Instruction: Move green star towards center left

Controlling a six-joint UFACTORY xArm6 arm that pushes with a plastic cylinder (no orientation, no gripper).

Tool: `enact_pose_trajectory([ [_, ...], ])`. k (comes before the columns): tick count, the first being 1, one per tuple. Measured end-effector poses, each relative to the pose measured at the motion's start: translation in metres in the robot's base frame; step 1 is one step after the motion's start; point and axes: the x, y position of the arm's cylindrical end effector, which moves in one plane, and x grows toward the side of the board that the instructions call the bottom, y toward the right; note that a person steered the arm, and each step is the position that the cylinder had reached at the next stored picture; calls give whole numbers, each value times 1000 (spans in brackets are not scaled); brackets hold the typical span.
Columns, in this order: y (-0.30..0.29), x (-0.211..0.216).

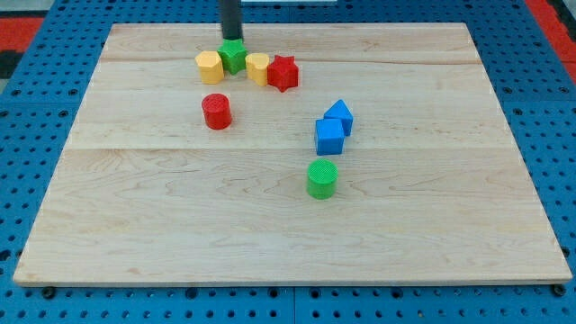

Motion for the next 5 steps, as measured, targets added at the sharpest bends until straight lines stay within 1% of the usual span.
enact_pose_trajectory([
  [1, -37, 0],
  [2, -40, -3],
  [4, -1, -11],
  [5, 30, -15],
])
